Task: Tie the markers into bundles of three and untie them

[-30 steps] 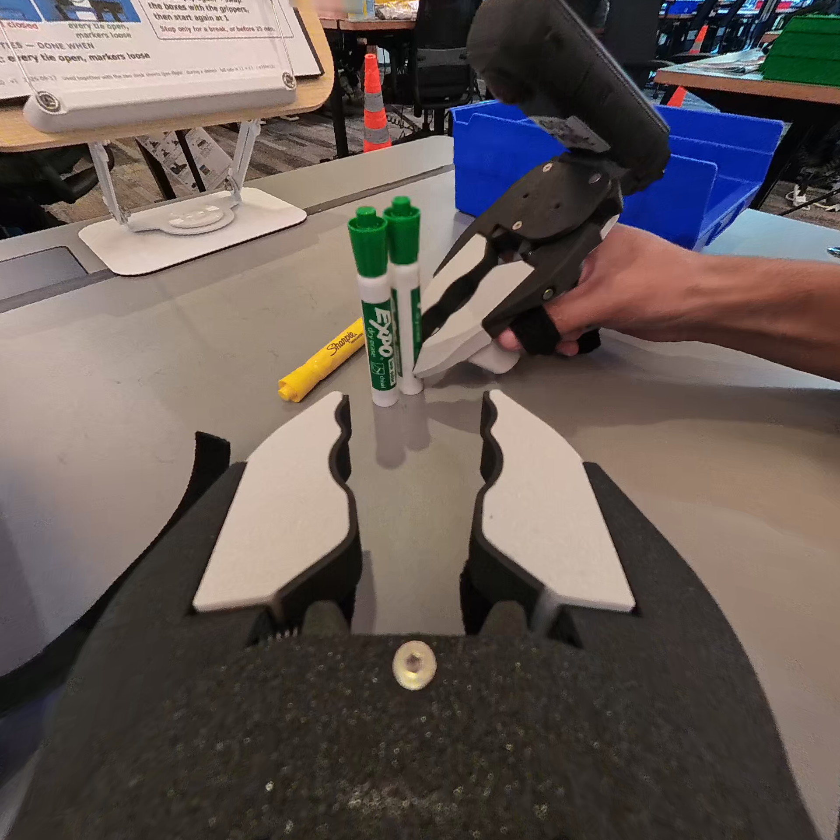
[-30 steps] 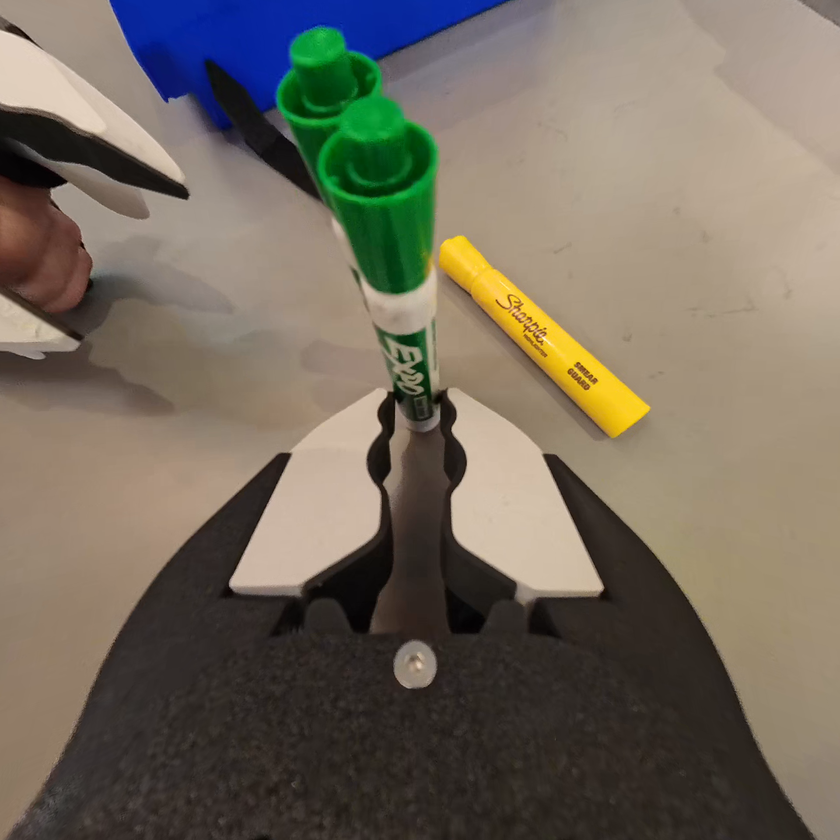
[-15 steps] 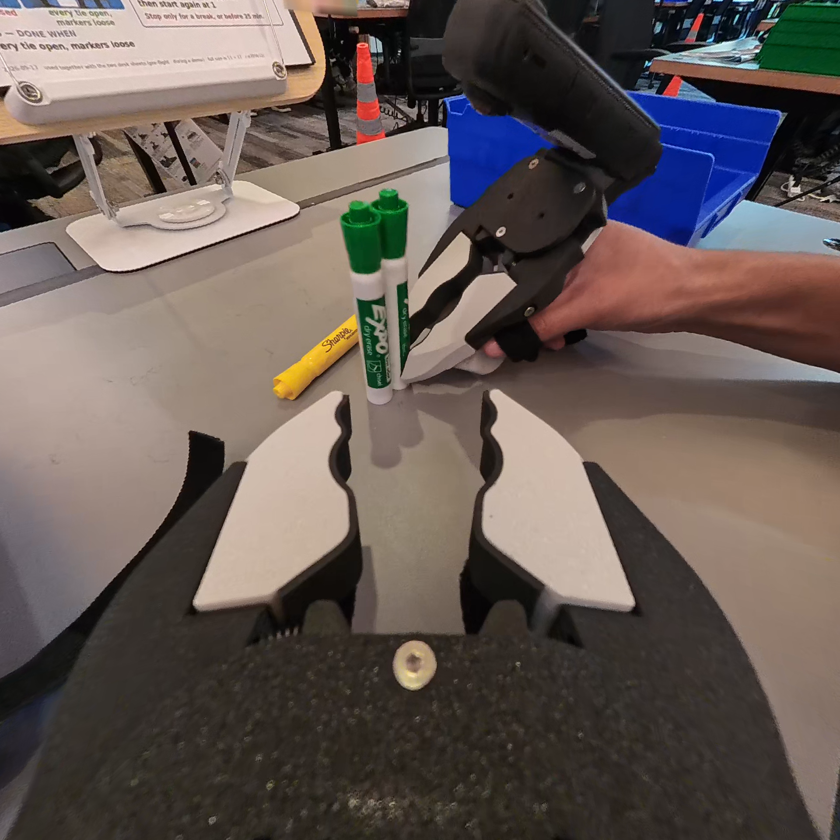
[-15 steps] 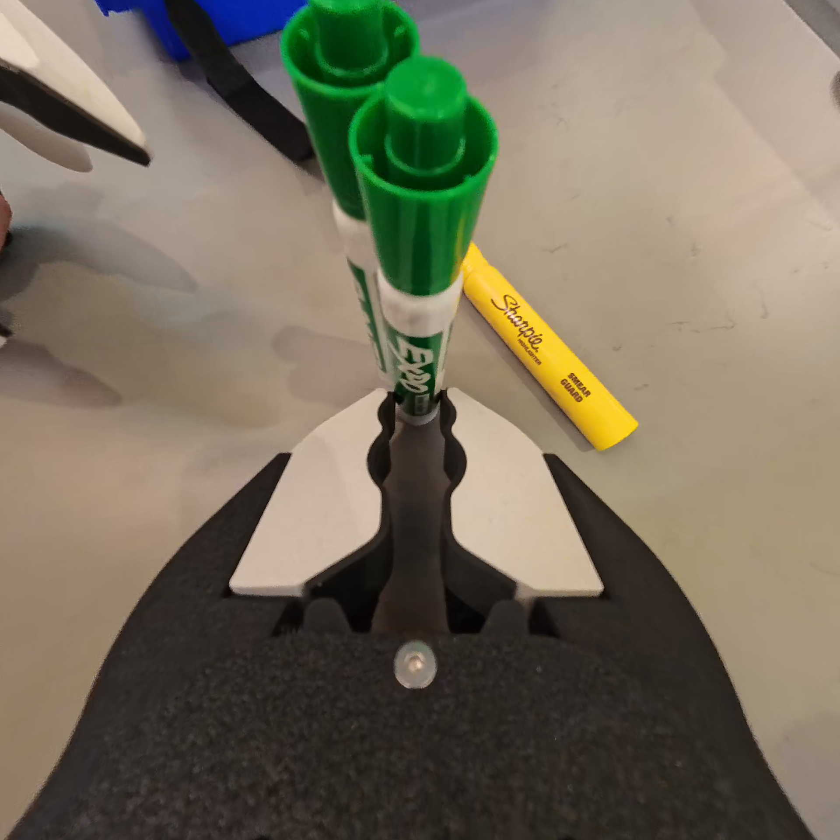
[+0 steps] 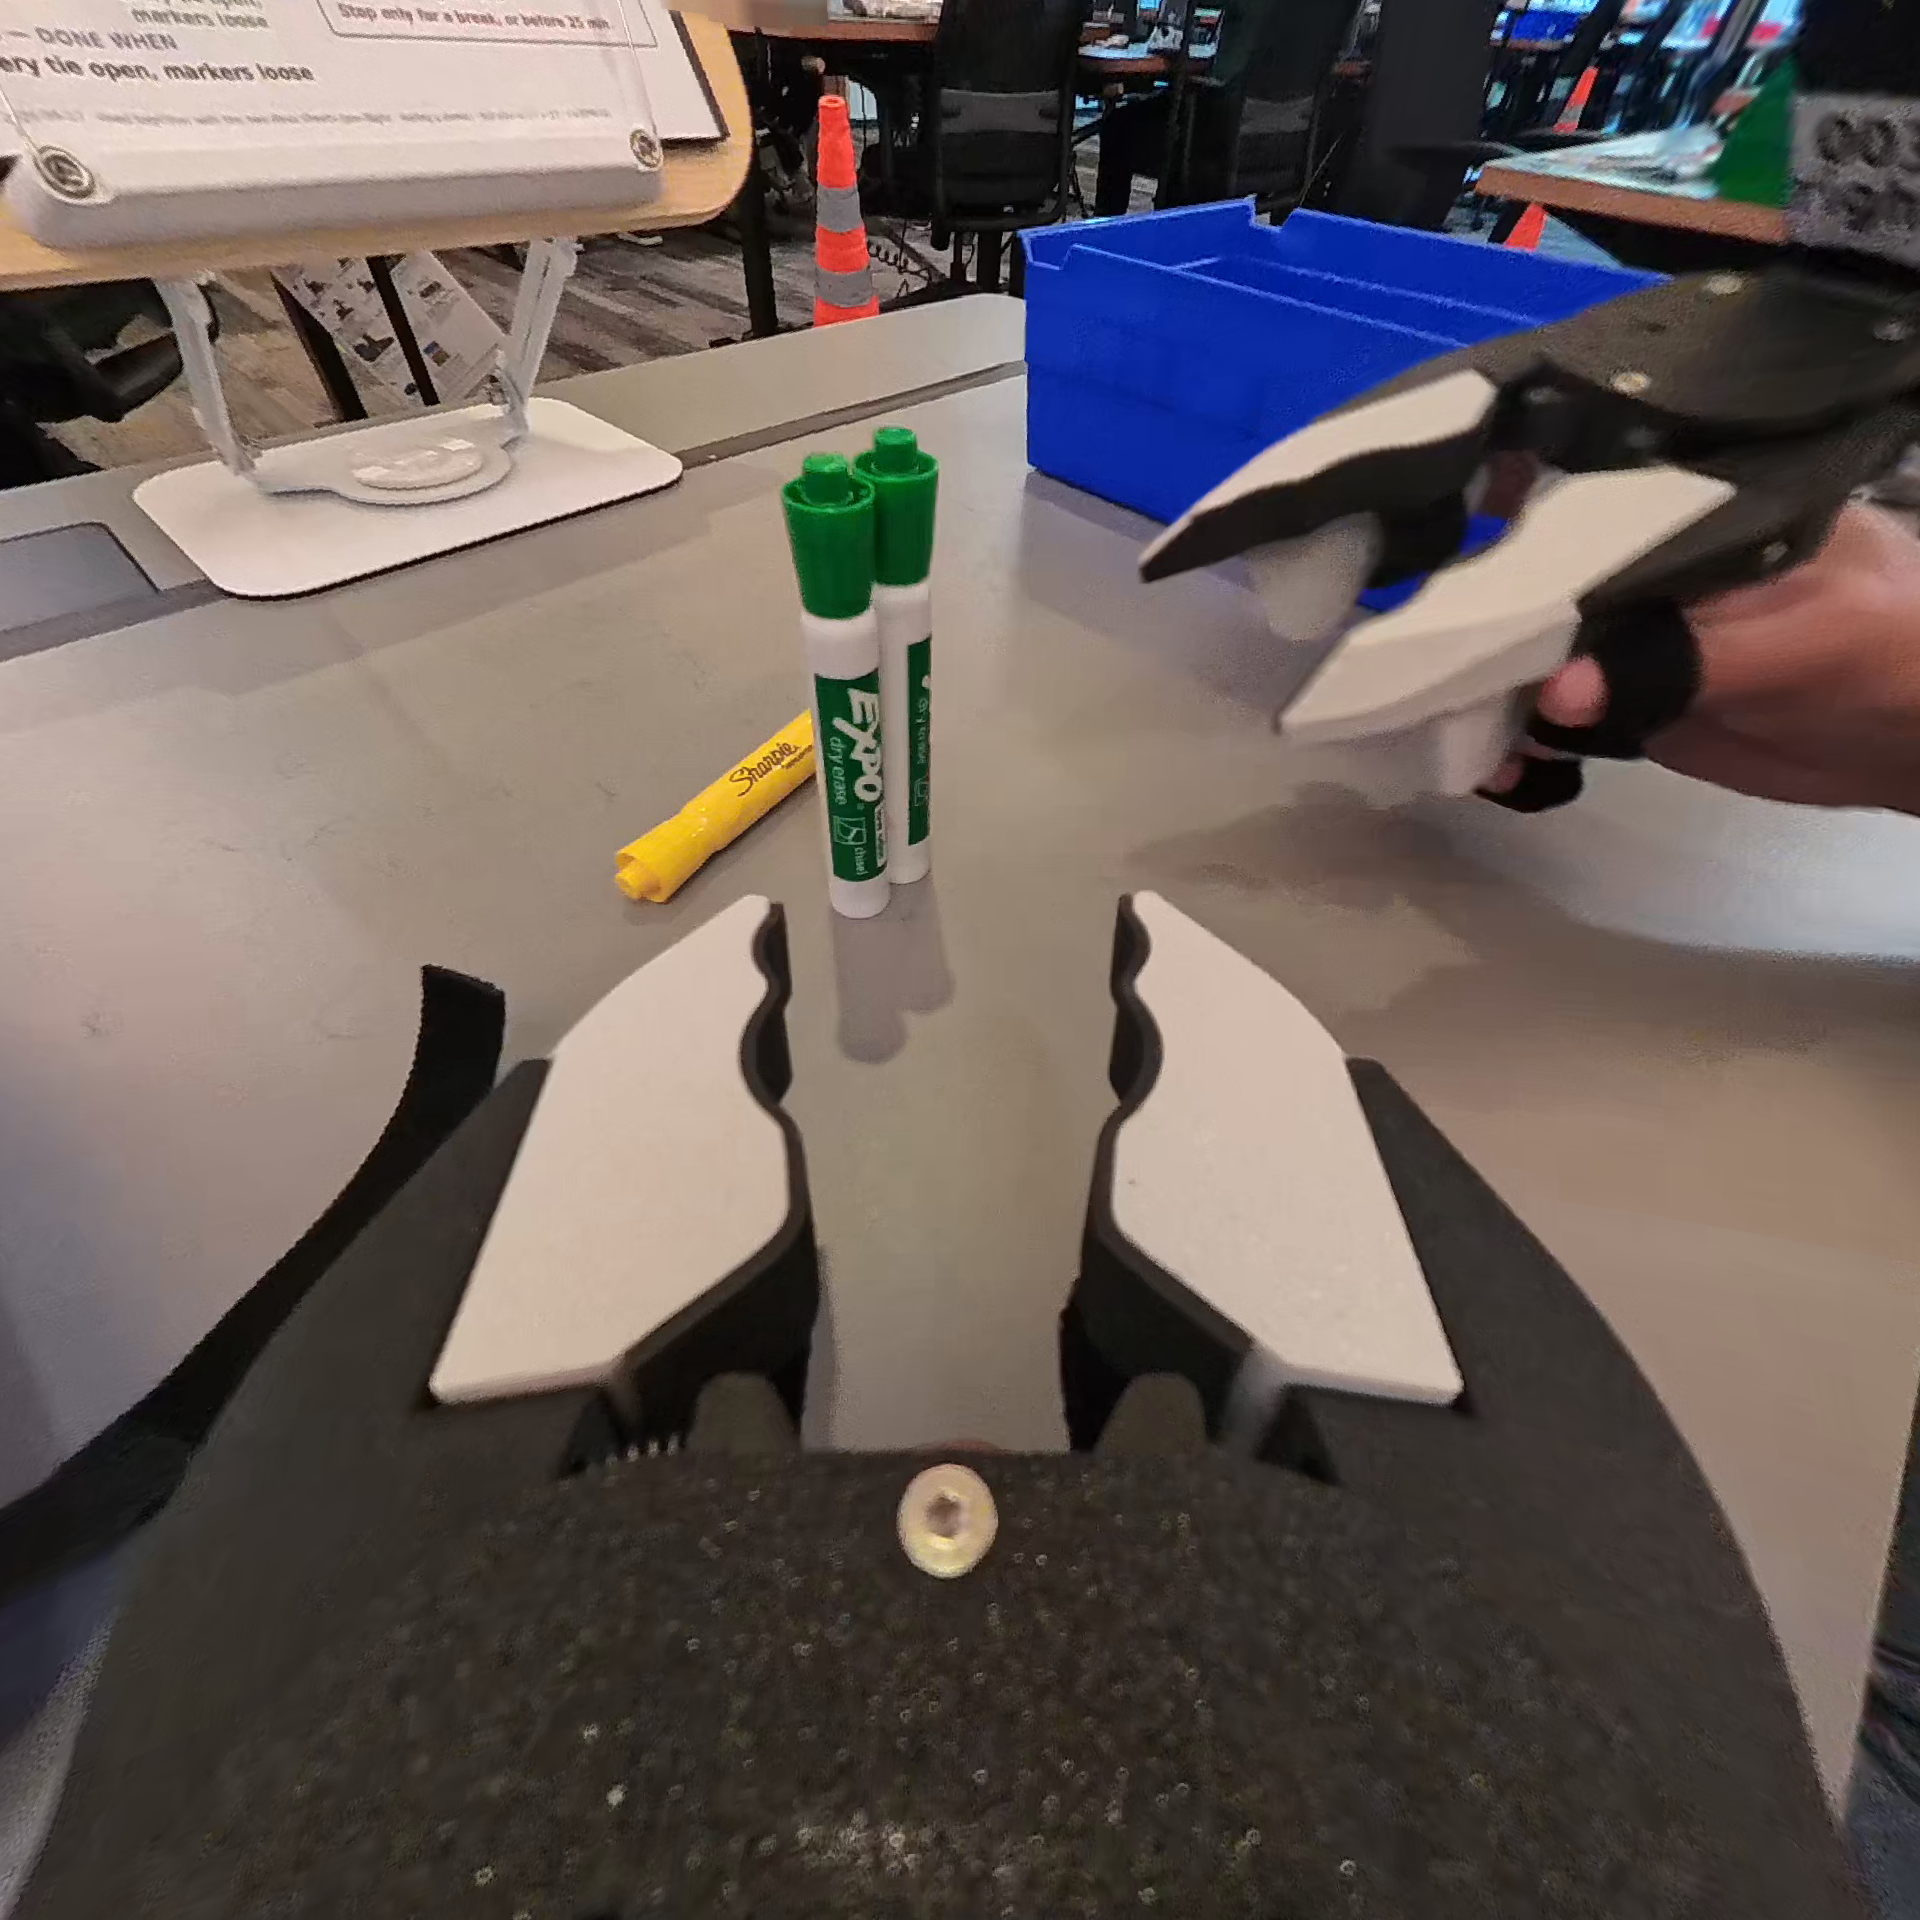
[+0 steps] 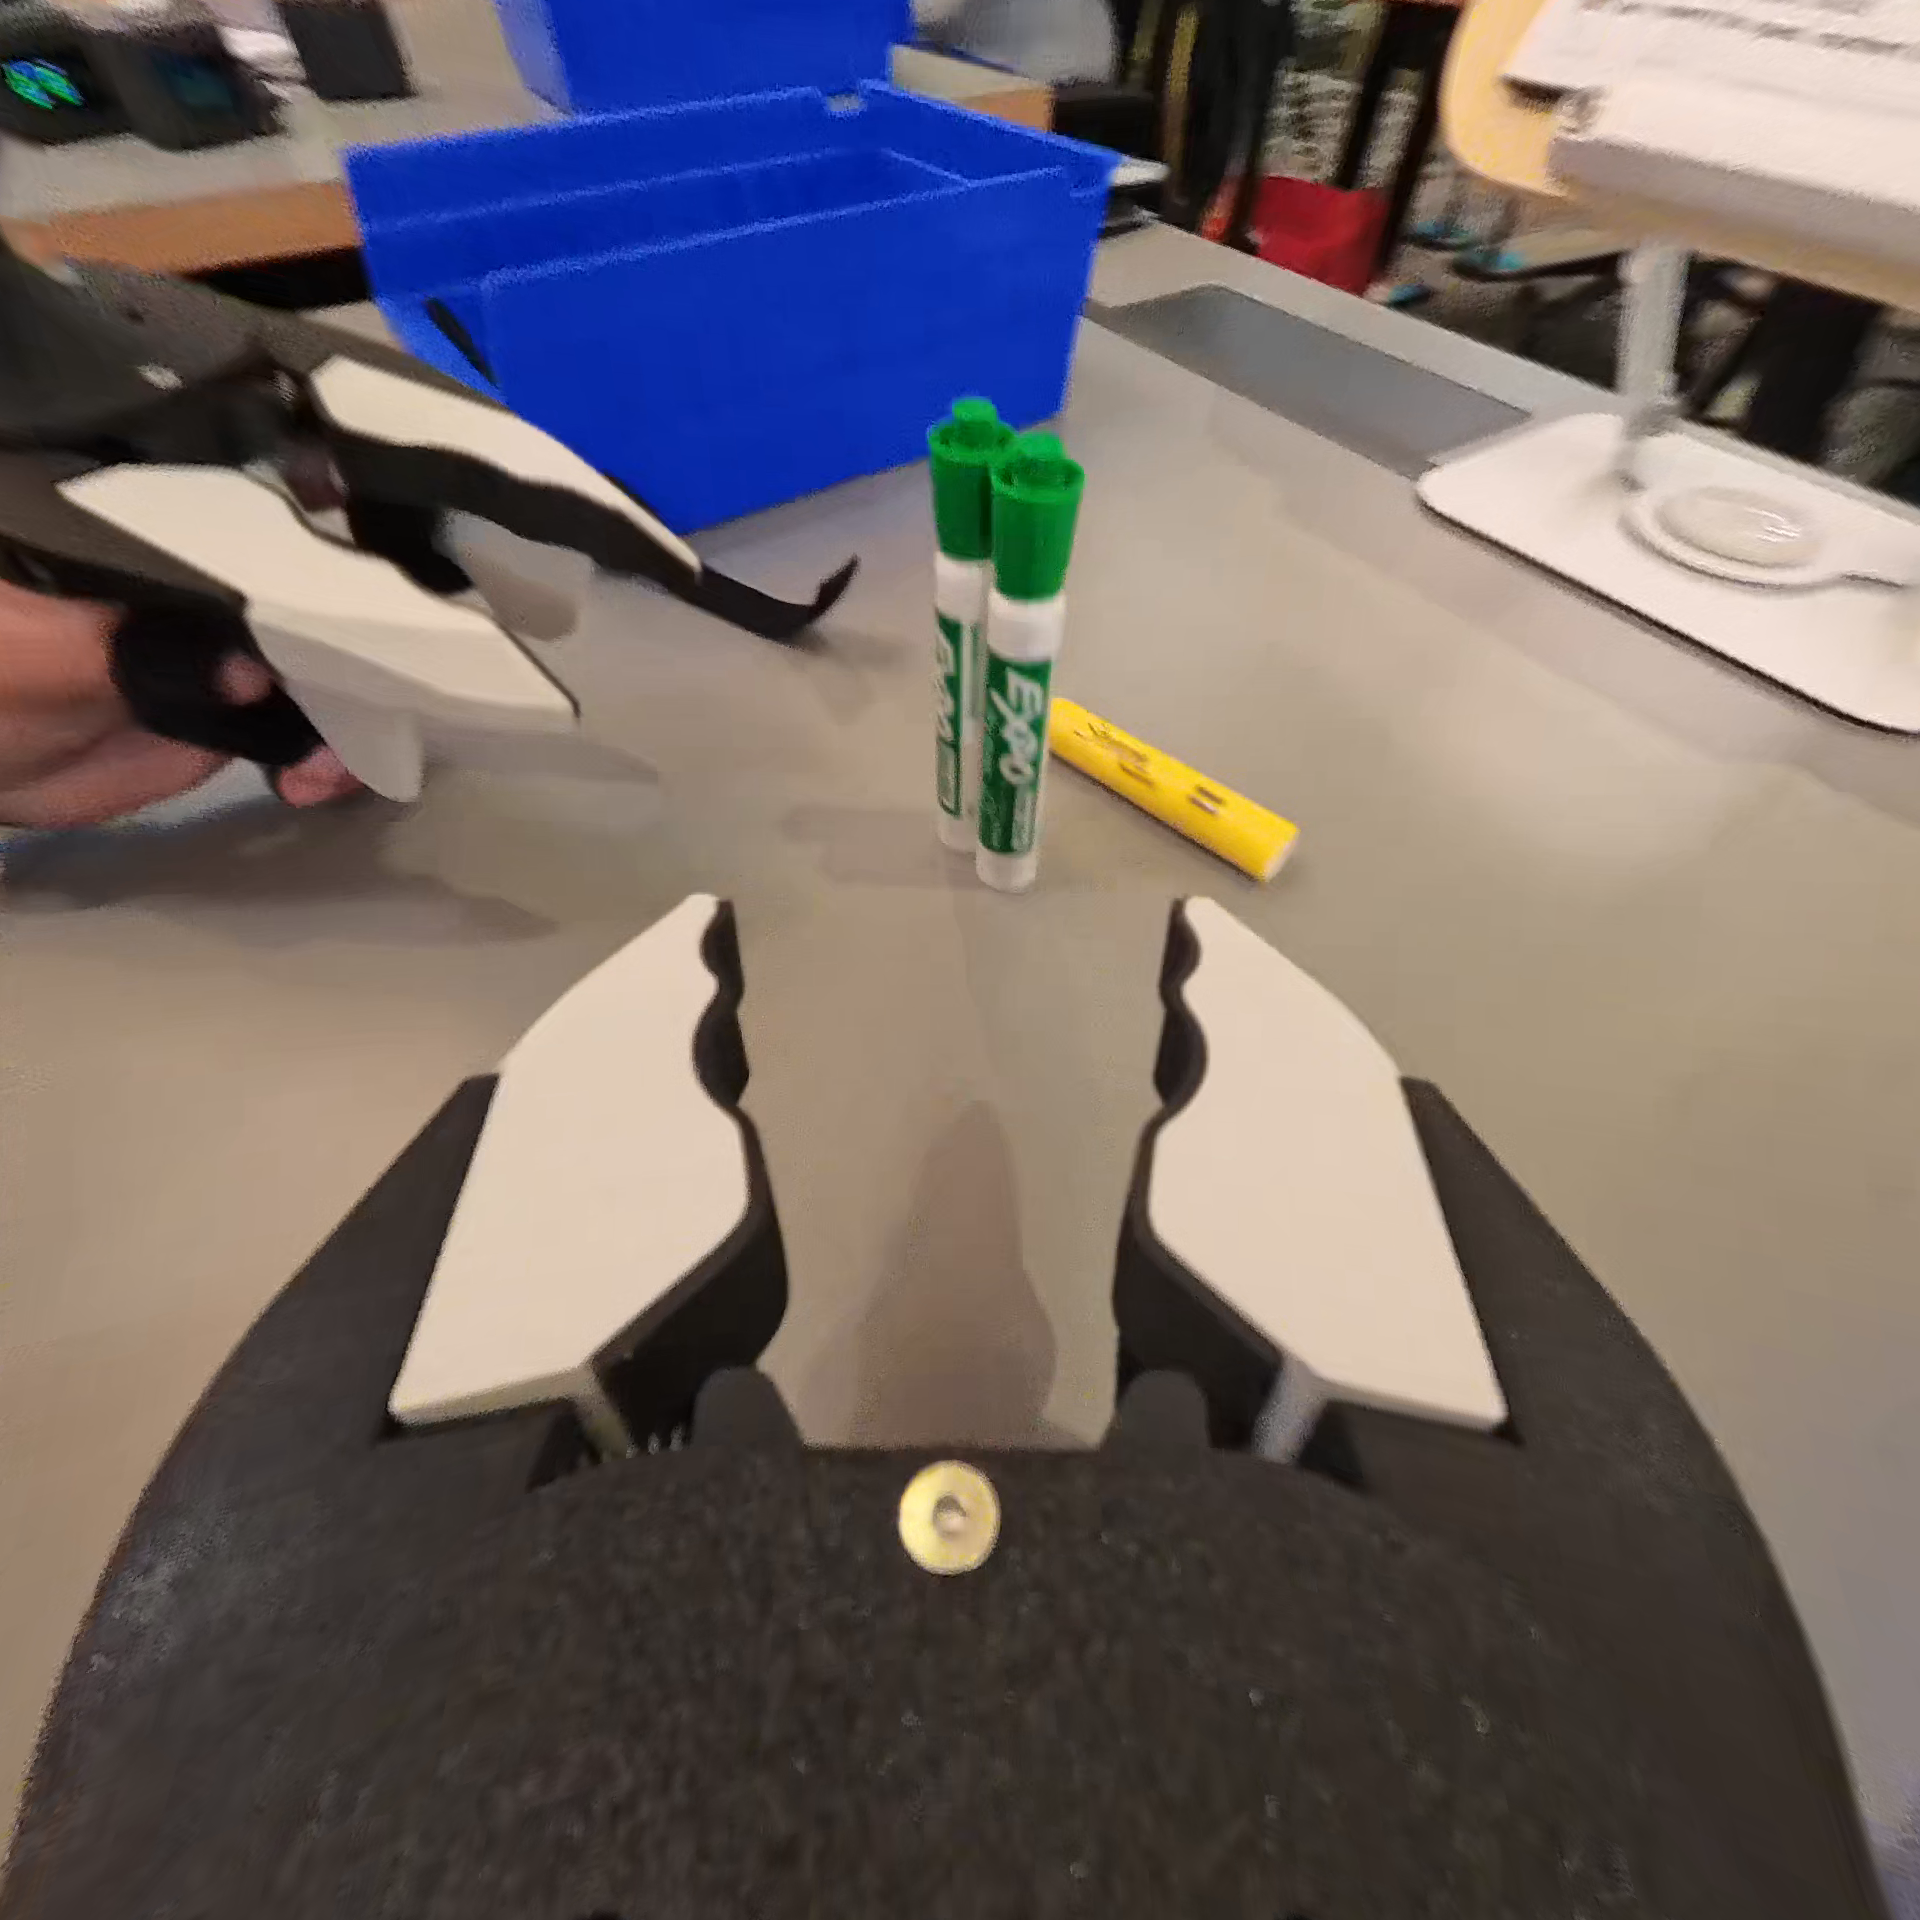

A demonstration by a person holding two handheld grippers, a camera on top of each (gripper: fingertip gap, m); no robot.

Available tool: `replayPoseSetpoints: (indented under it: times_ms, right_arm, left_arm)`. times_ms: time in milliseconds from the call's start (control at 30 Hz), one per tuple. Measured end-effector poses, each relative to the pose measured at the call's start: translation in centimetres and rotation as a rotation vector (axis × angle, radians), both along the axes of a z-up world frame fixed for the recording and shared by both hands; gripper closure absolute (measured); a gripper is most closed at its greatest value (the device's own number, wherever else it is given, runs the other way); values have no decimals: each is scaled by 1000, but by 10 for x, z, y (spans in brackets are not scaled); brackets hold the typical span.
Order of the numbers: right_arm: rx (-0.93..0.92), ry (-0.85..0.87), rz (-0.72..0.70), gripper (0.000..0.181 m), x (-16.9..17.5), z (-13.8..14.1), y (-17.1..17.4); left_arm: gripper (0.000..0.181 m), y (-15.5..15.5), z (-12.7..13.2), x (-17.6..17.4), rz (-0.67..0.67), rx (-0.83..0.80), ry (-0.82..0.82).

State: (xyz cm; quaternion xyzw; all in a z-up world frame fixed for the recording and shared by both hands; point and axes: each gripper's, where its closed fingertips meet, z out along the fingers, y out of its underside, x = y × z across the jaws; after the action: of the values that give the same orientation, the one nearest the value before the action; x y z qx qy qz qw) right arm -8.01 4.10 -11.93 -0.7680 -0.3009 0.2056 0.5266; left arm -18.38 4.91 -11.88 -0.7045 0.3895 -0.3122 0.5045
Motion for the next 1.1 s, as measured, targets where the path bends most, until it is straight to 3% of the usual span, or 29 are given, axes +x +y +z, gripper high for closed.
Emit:
replayPoseSetpoints:
  times_ms: [100,233,333,400,533,600,700,767,833,933,1100]
  right_arm:
    - [68,-45,-34,105,9,-2,-14]
    - [-28,-150,-6,106,18,-20,-13]
    - [-17,-215,58,105,26,-5,-6]
    - [-35,-307,83,110,35,15,10]
    - [-86,-307,160,120,32,49,62]
    - [-174,-346,192,120,31,44,94]
    - [-265,-443,305,136,18,26,126]
    - [-303,-475,386,135,5,13,134]
    - [-345,-528,363,135,7,5,141]
    - [-313,-439,282,133,9,13,133]
    - [-132,-86,121,117,-1,22,70]
  left_arm:
    - [122,-2,4,0,6,-20,-26]
    - [122,0,11,-3,49,32,-37]
    - [122,0,12,-4,67,54,-19]
    - [121,0,13,-5,79,64,-16]
    - [121,3,17,-6,107,84,-19]
    - [121,4,15,-6,106,76,-19]
    - [121,5,12,-2,91,33,-22]
    - [122,4,8,2,78,2,-21]
    - [123,3,4,4,68,3,1]
    - [122,4,0,2,73,38,44]
    - [122,2,0,0,76,13,19]
